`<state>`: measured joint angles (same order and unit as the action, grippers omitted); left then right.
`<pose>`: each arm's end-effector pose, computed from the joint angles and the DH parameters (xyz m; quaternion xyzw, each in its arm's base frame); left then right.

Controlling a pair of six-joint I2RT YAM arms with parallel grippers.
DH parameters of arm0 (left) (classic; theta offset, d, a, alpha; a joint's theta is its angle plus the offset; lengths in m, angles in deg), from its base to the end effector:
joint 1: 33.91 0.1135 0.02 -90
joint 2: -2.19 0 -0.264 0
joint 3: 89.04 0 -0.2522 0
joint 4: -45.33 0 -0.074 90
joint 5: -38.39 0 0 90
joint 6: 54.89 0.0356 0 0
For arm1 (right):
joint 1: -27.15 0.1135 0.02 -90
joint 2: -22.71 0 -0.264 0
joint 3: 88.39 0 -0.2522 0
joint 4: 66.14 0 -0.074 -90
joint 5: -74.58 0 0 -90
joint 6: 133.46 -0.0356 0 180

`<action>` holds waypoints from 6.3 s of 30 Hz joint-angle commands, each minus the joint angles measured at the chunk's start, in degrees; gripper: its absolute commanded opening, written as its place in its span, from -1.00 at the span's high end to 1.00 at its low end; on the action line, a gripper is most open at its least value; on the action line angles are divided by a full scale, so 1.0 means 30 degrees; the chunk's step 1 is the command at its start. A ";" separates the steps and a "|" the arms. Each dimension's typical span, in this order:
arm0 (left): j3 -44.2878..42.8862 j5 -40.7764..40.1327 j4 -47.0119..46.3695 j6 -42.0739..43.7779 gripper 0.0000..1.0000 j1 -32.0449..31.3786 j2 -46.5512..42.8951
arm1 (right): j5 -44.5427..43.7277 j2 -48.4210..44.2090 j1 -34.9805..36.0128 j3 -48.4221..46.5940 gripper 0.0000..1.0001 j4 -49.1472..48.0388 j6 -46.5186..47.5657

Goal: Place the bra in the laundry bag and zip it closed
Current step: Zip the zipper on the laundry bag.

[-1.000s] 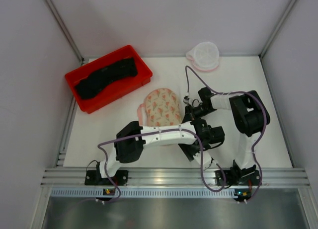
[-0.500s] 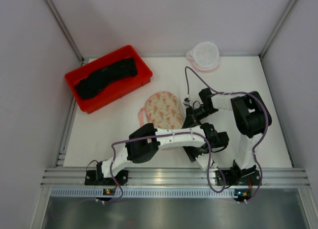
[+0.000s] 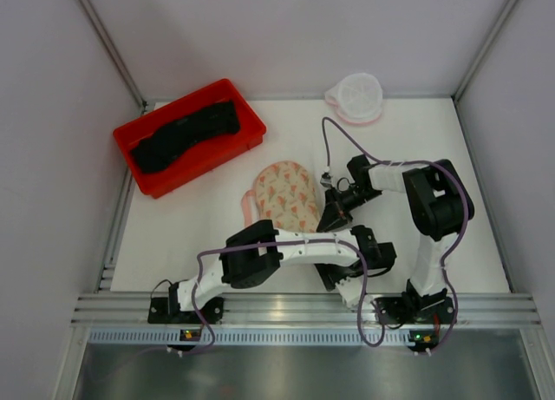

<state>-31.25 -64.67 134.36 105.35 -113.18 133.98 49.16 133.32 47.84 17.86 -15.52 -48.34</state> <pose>0.0877 -0.4194 0.1609 -0.9581 -0.2523 -0.1189 0.0654 0.2867 0.1427 0.1201 0.1279 -0.8355 -0.5249 0.1001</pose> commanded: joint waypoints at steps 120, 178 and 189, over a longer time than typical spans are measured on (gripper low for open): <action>1.7106 -0.2266 -2.2071 -3.4223 0.24 0.9517 -1.1821 | -1.1799 -0.3207 0.2098 0.3501 1.00 -1.3283 -2.4709; 2.0417 0.6286 -2.4912 -3.0936 1.00 1.2212 -1.5512 | -0.9634 -0.5080 -0.0274 0.2324 -0.57 -0.9738 -1.4333; 1.8892 0.6871 -2.6170 -3.3929 1.00 1.2183 -1.3900 | -0.8986 -0.5290 0.0282 0.5553 -0.42 -1.3253 -1.8879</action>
<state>28.11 -45.85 61.12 7.06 -76.74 91.64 21.16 116.66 47.90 35.48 -50.95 -102.33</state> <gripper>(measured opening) 0.012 0.733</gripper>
